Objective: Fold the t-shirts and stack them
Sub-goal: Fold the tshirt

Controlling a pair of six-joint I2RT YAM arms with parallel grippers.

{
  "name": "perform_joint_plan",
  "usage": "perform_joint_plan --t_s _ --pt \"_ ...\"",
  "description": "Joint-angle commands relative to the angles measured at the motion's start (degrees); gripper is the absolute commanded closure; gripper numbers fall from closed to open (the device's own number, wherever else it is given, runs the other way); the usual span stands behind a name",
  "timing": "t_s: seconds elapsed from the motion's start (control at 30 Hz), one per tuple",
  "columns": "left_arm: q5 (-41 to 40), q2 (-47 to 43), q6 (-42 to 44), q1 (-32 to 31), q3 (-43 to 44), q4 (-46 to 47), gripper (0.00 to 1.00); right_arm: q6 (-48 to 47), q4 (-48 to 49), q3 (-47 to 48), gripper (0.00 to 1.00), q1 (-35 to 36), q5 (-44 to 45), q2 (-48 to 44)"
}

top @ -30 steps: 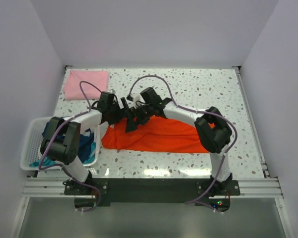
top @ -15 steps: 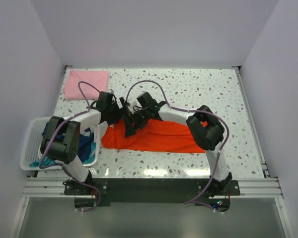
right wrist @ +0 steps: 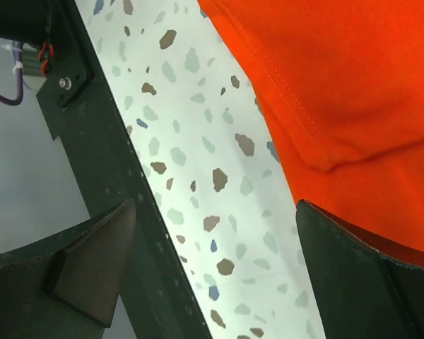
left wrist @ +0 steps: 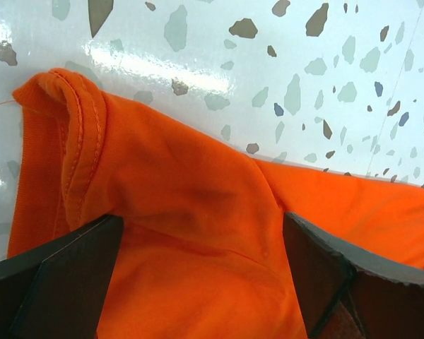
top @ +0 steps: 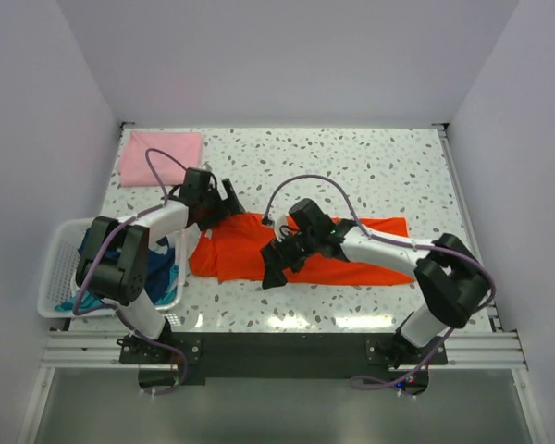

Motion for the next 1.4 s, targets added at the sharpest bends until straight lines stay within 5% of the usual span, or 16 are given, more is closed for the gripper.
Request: perform_joint_plan --t_s 0.0,0.4,0.57,0.93,1.13,1.37 --pt "-0.68 -0.88 2.06 0.26 3.25 -0.4 0.0 2.74 3.09 -3.07 0.01 0.01 5.57 -8.15" --pt "-6.02 -11.51 3.38 -4.38 5.02 -6.82 0.0 16.01 -14.74 -0.09 0.01 -5.6 38.54 -20.39" --pt "-9.54 -15.99 0.67 -10.8 -0.5 -9.19 0.0 17.77 -15.98 -1.76 0.01 -18.5 36.34 -19.25" --pt "-9.2 -18.12 -7.61 -16.44 -12.12 -4.1 0.0 15.22 -13.79 0.96 0.01 -25.91 39.86 -3.8" --pt "-9.38 -8.2 -6.65 -15.82 -8.26 -0.94 0.0 16.1 -14.31 -1.05 0.01 -26.09 39.16 -1.58" --pt "-8.06 10.15 -2.69 -12.13 9.54 -0.84 0.0 19.16 -14.14 -12.46 0.01 -25.22 31.96 -8.6"
